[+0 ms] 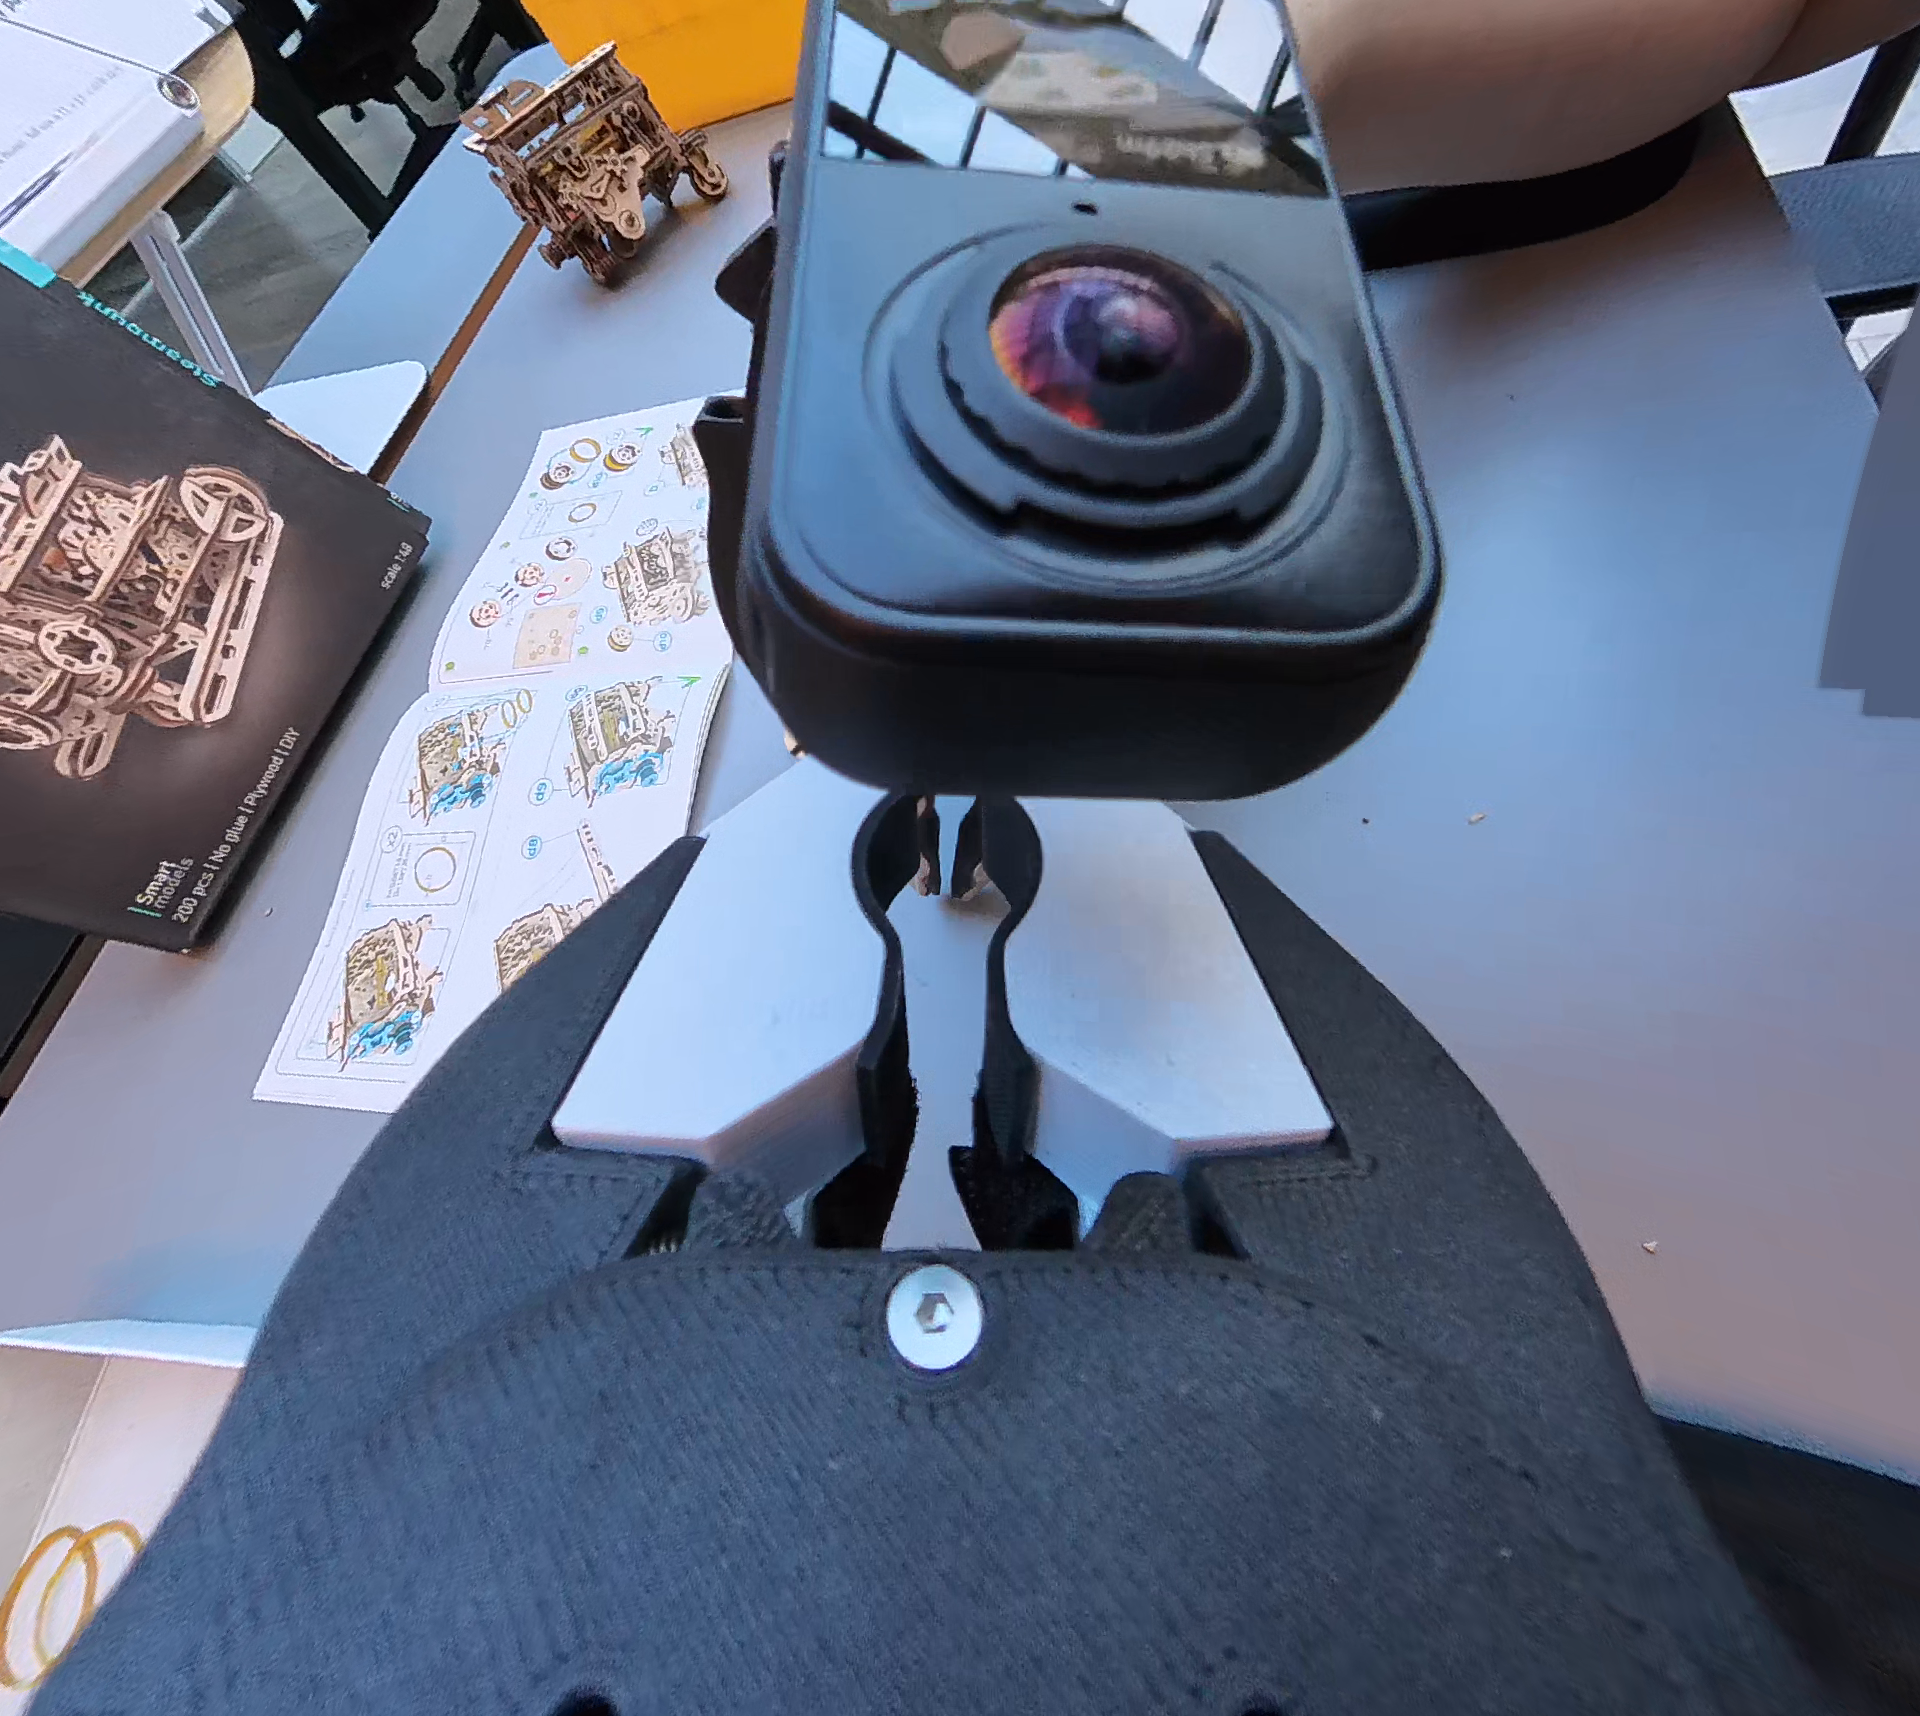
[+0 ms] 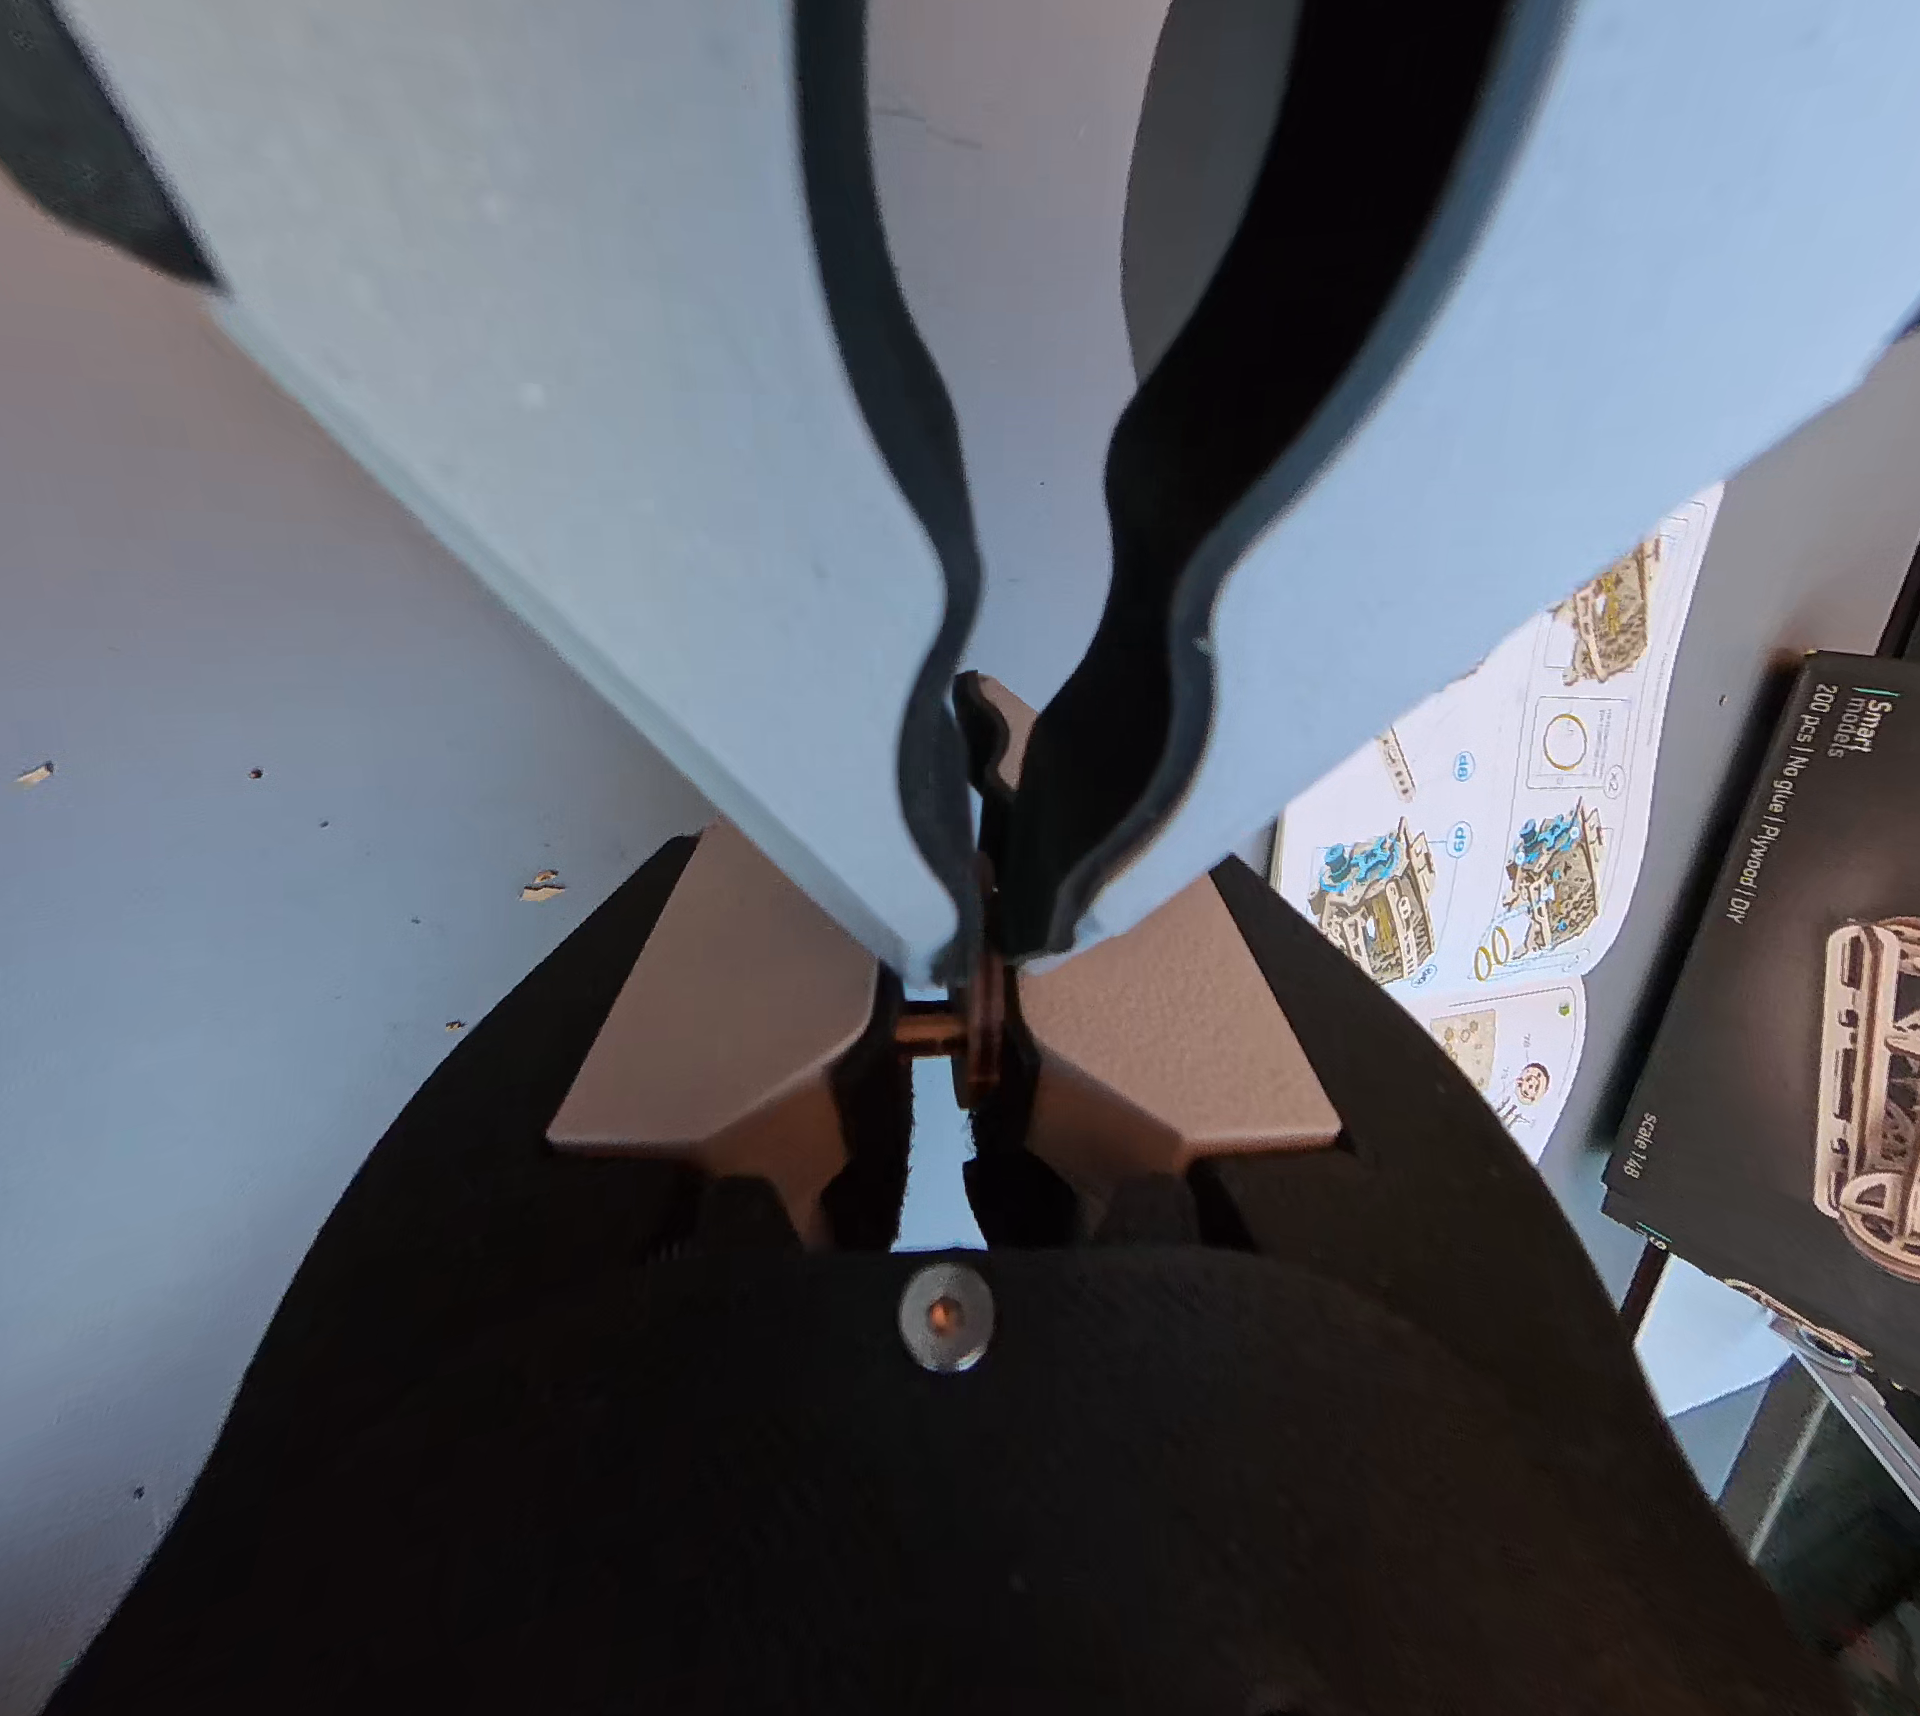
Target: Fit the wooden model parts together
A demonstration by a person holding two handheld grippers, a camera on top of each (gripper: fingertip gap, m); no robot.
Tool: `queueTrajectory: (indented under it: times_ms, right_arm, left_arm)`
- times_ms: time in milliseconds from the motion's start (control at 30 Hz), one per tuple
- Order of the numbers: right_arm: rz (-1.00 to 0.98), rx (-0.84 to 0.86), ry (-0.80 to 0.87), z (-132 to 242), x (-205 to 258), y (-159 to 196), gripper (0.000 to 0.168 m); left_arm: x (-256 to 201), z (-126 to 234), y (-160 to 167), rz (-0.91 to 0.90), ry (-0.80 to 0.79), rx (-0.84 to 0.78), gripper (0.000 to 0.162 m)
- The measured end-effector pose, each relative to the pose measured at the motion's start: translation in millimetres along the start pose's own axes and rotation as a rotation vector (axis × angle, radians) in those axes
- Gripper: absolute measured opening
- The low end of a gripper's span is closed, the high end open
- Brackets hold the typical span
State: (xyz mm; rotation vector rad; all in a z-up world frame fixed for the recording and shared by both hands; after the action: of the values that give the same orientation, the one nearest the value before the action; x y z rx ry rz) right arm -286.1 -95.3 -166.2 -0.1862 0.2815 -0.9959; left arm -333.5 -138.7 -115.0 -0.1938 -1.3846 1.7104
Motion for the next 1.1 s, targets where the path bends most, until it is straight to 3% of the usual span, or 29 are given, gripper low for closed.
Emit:
queueTrajectory:
  times_ms: [267,433,667,800,933,967,1033,1100]
  right_arm:
    - [-0.007,-0.029,0.037,2.1,-4.9,-1.3,0.007]
    - [-0.022,-0.118,0.084,16.4,-14.2,9.3,0.027]
    - [-0.058,-0.538,-0.033,58.2,-9.7,33.1,0.031]
    - [-0.137,-0.780,-0.197,76.0,-12.9,38.6,0.041]
    - [-0.204,-1.010,-0.355,85.6,-16.9,37.4,0.036]
    - [-0.224,-1.044,-0.360,86.1,-18.4,36.9,0.036]
    - [-0.206,-1.098,-0.374,89.3,-17.3,35.8,0.016]
    - [-0.176,-1.153,-0.357,94.6,-16.0,35.3,0.021]
  left_arm:
    - [2.4,0.4,-0.2,-0.029,-0.034,-0.007,0.000]
    - [12.7,6.7,-2.6,0.059,-0.041,-0.047,0.001]
    - [38.5,9.2,7.6,0.541,0.108,-0.068,0.000]
    - [50.9,12.9,12.8,0.783,0.219,-0.137,0.000]
    - [56.8,16.9,13.2,0.895,0.284,-0.197,0.000]
    - [57.1,17.3,13.2,0.895,0.285,-0.202,0.000]
    - [56.6,17.2,12.8,0.868,0.269,-0.206,0.000]
    - [54.7,17.6,9.9,0.805,0.248,-0.221,0.001]
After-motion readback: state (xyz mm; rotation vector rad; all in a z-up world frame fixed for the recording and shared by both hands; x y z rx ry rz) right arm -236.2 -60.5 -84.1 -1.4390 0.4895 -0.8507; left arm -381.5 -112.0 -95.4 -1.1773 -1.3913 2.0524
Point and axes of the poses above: each gripper's, where its closed fingertips meet, z back along the fingers, y out of its underside, x = y × z across the jaws, the point moved 7 cm from there along z, back along the fingers, and after that the axes turned 14 degrees about -y, right-handed, at the moved point
